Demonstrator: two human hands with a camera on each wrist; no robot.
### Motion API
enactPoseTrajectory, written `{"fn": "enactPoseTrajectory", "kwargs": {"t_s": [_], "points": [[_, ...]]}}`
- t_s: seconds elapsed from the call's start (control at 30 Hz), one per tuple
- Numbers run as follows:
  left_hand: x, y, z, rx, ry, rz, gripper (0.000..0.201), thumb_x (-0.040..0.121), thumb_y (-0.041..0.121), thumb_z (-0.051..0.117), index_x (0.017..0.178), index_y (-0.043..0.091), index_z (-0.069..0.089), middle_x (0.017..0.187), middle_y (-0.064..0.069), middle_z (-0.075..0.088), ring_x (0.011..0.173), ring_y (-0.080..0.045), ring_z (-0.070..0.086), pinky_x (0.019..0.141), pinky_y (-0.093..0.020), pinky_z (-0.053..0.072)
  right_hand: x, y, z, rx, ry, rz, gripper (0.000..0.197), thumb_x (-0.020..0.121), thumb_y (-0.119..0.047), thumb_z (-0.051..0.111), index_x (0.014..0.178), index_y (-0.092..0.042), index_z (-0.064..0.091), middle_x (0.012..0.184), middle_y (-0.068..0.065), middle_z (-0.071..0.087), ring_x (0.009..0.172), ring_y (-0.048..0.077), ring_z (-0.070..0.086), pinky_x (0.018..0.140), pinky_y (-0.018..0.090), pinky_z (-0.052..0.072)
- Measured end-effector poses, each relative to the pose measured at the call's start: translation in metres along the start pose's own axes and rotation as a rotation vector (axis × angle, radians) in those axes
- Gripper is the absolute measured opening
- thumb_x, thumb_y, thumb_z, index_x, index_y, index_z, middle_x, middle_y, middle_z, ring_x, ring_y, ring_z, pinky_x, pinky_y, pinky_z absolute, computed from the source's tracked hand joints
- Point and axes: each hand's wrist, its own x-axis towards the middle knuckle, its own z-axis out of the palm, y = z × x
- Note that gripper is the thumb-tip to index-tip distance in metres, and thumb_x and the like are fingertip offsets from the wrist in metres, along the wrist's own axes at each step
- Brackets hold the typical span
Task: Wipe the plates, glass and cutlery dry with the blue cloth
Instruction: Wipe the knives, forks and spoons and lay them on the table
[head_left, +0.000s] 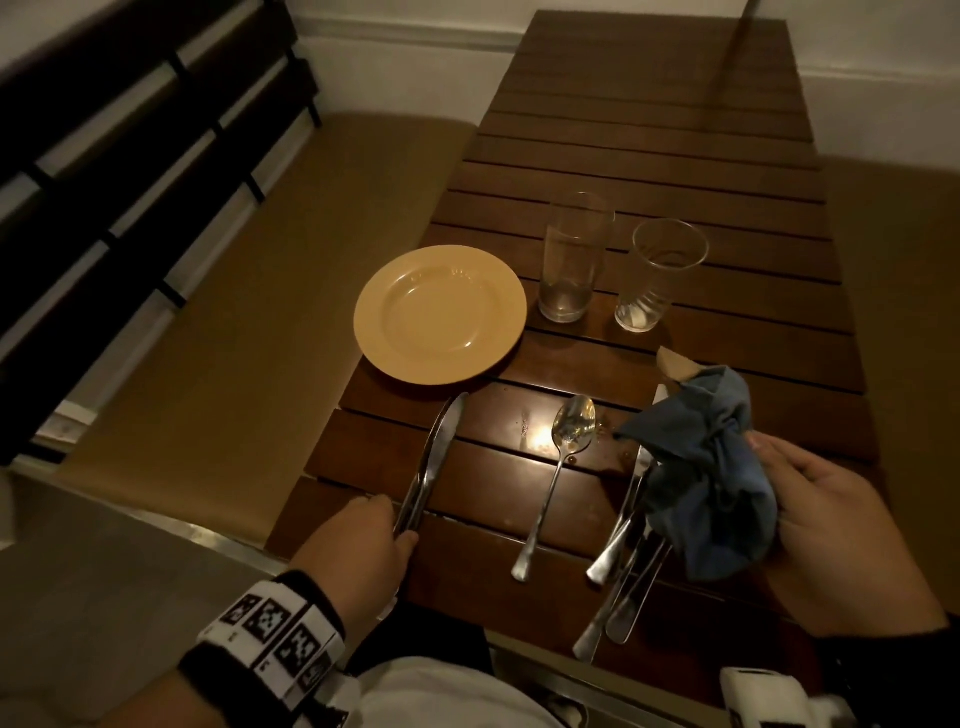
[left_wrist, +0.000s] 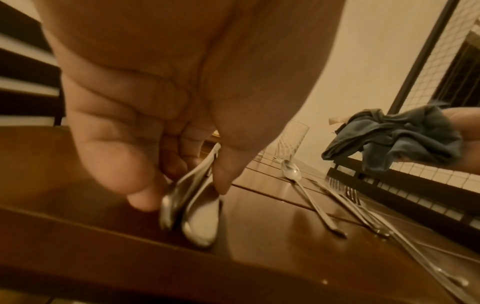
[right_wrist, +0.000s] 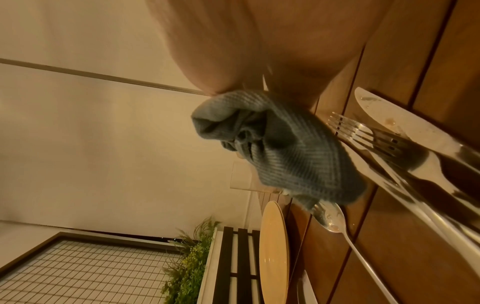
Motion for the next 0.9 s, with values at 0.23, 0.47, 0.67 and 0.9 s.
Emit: {"fn": "enactPoseTrajectory", "kwargs": {"t_s": [0.23,0.47,0.67,0.9], "points": [[0.007,-0.004,-0.006,-0.037,0.09,0.006,0.023,0.094,0.043,0.058,0.107,0.024,0.052,0.099,0.005,0.058,0.082,-0.01,0.06,0.076,-0.031,0.056,0.001,0.004,-0.005,0.035,0.039,0.013,0.041,0.087,-0.04,0.062,0.116,-0.012,0.068,0.111,0.012,0.073,0.105,0.032,0.069,0.09,0.049,0.054],[0.003,-0.001,-0.004,0.01,0.136,-0.016,0.028,0.092,0.054,0.055,0.091,0.027,0.049,0.088,0.007,0.051,0.073,-0.009,0.056,0.067,-0.028,0.053,0.002,0.0,-0.017,0.176,-0.01,-0.011,0.024,0.07,-0.037,0.064,0.082,-0.025,0.08,0.092,0.002,0.078,0.083,0.017,0.075,0.062,0.028,0.061],[-0.003,-0.002,0.002,-0.028,0.13,-0.057,0.031,0.091,0.055,0.055,0.094,0.024,0.052,0.09,0.005,0.055,0.074,-0.009,0.058,0.068,-0.029,0.054,0.003,0.006,-0.024,0.183,-0.011,-0.025,0.042,0.048,-0.044,0.07,0.084,-0.027,0.08,0.097,0.002,0.077,0.087,0.019,0.074,0.069,0.032,0.062],[-0.005,-0.004,0.006,-0.033,0.132,-0.099,0.031,0.092,0.054,0.053,0.084,0.024,0.05,0.083,0.003,0.058,0.069,-0.013,0.059,0.066,-0.034,0.055,0.009,0.013,-0.035,0.23,-0.08,-0.008,0.055,0.054,-0.047,0.087,0.099,-0.018,0.076,0.089,-0.001,0.077,0.089,0.024,0.073,0.068,0.03,0.062]]}}
